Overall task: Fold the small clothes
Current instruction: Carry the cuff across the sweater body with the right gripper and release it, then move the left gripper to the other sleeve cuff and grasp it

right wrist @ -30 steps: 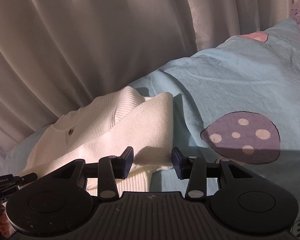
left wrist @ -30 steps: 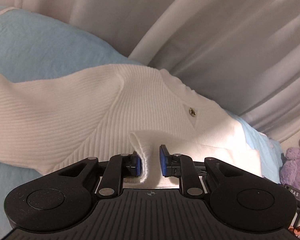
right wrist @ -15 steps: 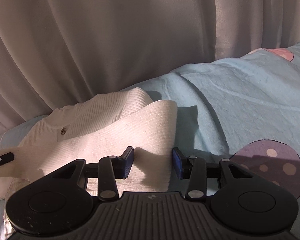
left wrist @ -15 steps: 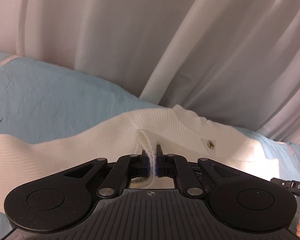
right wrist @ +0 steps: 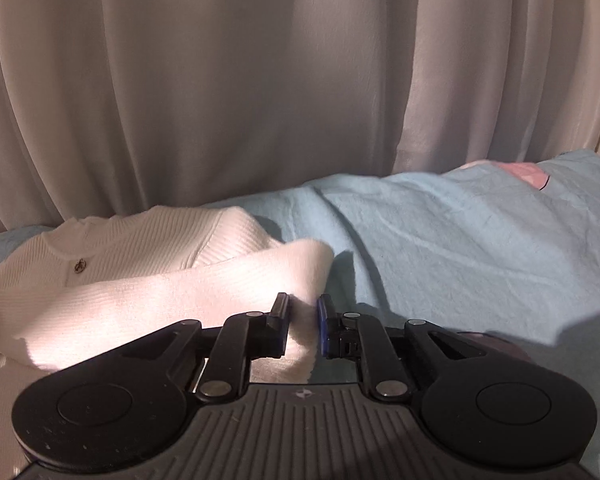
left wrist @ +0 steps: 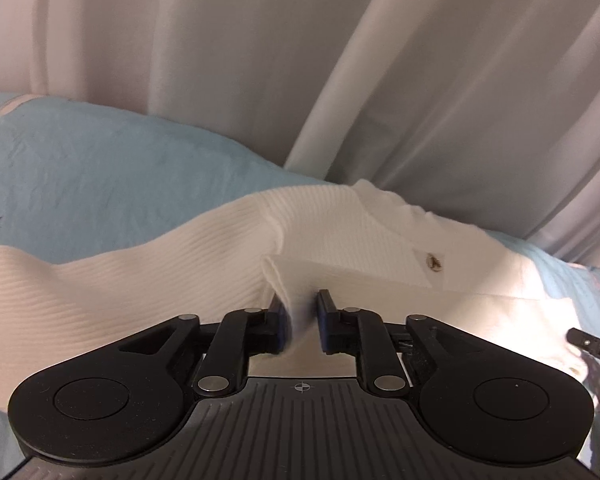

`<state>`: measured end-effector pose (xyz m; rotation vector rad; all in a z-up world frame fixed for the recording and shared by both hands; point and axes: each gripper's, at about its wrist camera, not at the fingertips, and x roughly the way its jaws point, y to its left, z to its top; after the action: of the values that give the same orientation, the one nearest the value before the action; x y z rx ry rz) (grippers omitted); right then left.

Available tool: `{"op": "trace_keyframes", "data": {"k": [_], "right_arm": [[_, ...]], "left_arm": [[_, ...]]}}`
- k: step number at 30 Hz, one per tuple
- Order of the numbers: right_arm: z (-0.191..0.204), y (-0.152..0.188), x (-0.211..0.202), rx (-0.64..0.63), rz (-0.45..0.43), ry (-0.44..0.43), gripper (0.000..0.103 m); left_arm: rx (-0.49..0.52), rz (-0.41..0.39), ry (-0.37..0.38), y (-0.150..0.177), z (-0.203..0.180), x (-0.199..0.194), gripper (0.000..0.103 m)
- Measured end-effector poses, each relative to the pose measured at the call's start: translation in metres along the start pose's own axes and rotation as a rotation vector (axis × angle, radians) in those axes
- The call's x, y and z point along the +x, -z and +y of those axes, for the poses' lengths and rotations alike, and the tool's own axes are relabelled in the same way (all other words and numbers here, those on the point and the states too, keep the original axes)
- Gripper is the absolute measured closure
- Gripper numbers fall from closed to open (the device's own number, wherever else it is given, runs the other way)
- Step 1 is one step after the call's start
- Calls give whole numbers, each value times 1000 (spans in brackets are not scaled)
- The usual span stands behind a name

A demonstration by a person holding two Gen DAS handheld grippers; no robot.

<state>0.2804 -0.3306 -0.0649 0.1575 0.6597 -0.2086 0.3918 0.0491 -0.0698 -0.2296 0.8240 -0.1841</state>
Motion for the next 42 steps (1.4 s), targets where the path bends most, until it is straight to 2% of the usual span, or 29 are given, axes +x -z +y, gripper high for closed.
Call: {"op": "trace_keyframes", "data": {"k": [2, 4, 6, 8, 10, 11, 12, 14, 16, 17, 18, 21, 26, 30, 38, 41, 42], "right_arm": [[3, -1, -14, -14, -69, 8, 87], [13, -1, -19, -39, -80, -69, 87], [37, 2, -17, -83, -58, -161, 87], [64, 8, -12, -139, -28, -214, 87], [83, 14, -7, -198, -9, -244, 87], [89, 19, -2, -232, 8, -221, 87], [89, 21, 2, -248, 23, -180, 87], [72, 25, 2, -252, -13, -133, 87], [52, 24, 0, -243, -28, -90, 88], [41, 23, 1, -231, -23, -58, 82], [34, 21, 0, -216, -22, -66, 81], [33, 18, 2, -228, -13, 4, 81], [41, 25, -1, -256, -21, 28, 82], [40, 27, -3, -268, -16, 33, 82], [48, 26, -4, -302, 1, 59, 82], [49, 25, -9, -288, 14, 79, 82], [49, 24, -15, -271, 18, 82, 82]], "left_arm": [[-12, -39, -46, 0, 3, -9, 78], [-2, -83, -45, 3, -5, -18, 77], [37, -90, 10, 8, -22, -18, 72], [85, -66, 63, 14, -42, -10, 67], [113, -22, 93, 20, -57, 3, 67], [116, -8, 86, 23, -60, 10, 67], [118, -15, 71, 26, -59, 13, 72], [133, -39, 59, 28, -56, 12, 74], [106, -35, 64, 25, -47, 9, 74], [90, -32, 66, 25, -42, 10, 74], [71, -33, 70, 23, -37, 9, 75], [10, -30, 98, 23, -26, 7, 75], [-7, -24, 96, 20, -21, 5, 75], [-64, -21, 120, 19, -11, 2, 75], [-126, -37, 62, 16, 18, -8, 75], [-163, -40, 75, 17, 31, -16, 75], [-182, -42, 69, 17, 36, -22, 72]]}}
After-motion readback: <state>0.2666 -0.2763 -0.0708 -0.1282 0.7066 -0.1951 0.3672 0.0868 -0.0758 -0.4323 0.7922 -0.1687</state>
